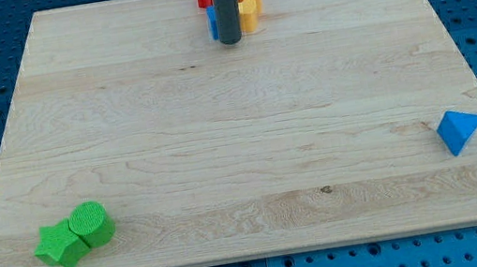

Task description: Slide the blue triangle to the group of blocks

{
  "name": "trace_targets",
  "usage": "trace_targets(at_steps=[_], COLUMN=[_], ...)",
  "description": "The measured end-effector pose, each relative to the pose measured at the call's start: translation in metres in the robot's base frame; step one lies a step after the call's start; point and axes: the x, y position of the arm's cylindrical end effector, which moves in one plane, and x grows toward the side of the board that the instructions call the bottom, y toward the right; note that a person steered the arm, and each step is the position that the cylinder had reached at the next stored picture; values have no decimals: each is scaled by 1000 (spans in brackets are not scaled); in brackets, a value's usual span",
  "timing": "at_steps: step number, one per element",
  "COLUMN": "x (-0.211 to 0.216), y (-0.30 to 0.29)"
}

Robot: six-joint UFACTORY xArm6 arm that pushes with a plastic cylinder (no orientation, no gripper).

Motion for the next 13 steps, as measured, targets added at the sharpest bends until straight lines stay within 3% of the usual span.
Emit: trace_targets(at_steps=[1,2,3,4,6,8,9,10,13], x=[-1,31,91,158,283,297,273,261,224], y=[0,0,7,49,191,224,273,283,258])
